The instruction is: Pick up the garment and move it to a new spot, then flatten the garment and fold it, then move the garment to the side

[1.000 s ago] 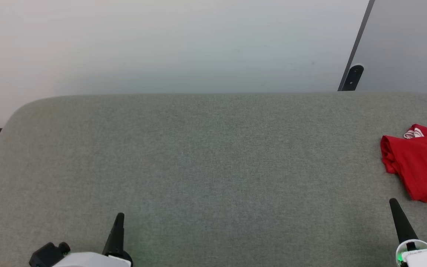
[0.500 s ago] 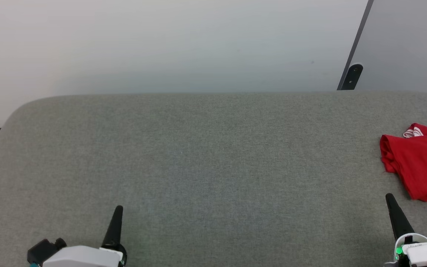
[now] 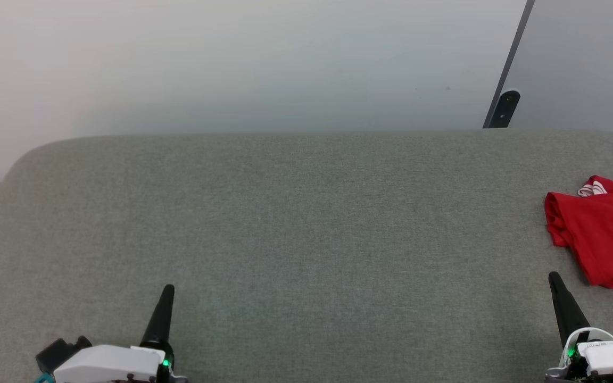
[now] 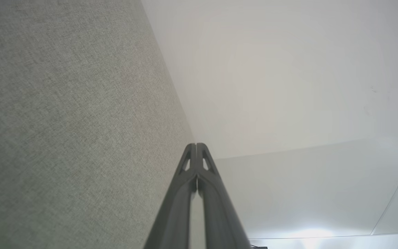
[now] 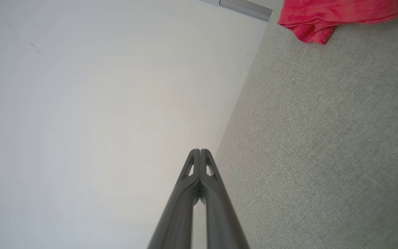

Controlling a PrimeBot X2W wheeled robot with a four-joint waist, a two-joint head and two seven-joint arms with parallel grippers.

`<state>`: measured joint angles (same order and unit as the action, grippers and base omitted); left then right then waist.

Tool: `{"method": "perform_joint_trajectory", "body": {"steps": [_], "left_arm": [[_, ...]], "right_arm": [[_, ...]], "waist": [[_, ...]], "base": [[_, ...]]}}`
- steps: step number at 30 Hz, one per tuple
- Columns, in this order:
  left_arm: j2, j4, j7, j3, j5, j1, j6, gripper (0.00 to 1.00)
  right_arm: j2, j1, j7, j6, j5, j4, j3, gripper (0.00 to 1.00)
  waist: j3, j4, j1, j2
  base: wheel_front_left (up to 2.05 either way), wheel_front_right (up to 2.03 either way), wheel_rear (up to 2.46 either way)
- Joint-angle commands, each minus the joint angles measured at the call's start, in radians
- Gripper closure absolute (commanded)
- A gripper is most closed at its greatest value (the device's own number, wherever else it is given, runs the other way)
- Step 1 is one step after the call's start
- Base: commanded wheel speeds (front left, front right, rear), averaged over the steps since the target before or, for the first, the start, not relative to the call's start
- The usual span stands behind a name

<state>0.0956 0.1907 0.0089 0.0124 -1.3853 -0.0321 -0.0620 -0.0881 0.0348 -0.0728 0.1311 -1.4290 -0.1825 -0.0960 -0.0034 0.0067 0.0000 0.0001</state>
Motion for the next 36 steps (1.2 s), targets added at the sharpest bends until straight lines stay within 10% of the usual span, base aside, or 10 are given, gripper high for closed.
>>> {"method": "perform_joint_trajectory", "body": {"steps": [1, 36], "left_arm": [[-0.001, 0.002, 0.007, 0.009, -0.029, -0.02, -0.011, 1.0], [-0.019, 0.055, 0.078, 0.068, -0.262, -0.08, -0.074, 1.0]], "right_arm": [[0.004, 0.023, -0.007, 0.0, -0.024, -0.002, -0.006, 1.0], [0.037, 0.082, -0.039, -0.001, -0.191, -0.065, -0.015, 1.0]], "waist": [[0.0, 0.0, 0.0, -0.0001], [0.007, -0.007, 0.0, -0.0001]], "base": [[0.0, 0.0, 0.0], [0.0, 0.0, 0.0]]}}
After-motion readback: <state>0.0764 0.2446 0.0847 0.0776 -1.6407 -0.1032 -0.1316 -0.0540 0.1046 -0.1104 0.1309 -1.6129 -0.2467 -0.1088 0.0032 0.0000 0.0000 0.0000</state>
